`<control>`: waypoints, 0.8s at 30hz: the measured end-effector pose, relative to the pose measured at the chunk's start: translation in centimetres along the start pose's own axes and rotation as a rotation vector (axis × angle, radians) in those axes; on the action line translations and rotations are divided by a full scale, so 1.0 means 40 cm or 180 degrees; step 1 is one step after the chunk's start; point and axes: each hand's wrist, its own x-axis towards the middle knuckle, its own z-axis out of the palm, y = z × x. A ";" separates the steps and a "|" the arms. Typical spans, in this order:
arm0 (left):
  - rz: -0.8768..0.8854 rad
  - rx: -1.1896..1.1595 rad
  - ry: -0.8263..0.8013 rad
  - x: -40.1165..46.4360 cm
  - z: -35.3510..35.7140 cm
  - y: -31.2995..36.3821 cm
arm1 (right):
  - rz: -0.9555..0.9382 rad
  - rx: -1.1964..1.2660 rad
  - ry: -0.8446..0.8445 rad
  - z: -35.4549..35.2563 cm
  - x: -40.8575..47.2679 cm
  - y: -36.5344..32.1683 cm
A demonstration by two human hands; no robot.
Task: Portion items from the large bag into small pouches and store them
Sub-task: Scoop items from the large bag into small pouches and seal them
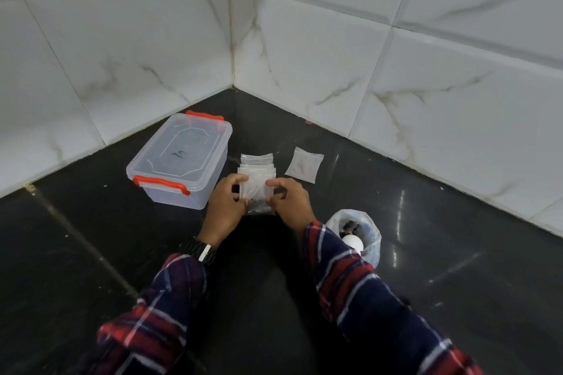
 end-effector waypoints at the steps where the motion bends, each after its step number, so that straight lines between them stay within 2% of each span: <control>1: 0.0009 0.0199 -0.0022 0.007 0.005 -0.010 | 0.0038 -0.0087 -0.0042 0.009 0.010 0.005; 7: -0.0013 0.0907 -0.0219 0.026 0.032 -0.028 | 0.0077 -0.0624 -0.0232 0.024 0.044 0.035; 9: -0.0027 0.0994 -0.0048 0.027 0.037 -0.018 | 0.0081 -0.0637 -0.0278 0.021 0.050 0.036; 14: 0.0358 0.0965 0.0328 0.036 0.048 0.026 | -0.0092 -0.0595 -0.0216 -0.036 0.069 -0.004; 19: 0.0561 0.1243 0.0220 0.109 0.100 0.088 | -0.0002 -0.0380 -0.0151 -0.146 0.123 -0.052; 24: 0.0691 0.1454 0.0013 0.196 0.164 0.141 | 0.0381 -0.0521 0.0089 -0.215 0.216 -0.022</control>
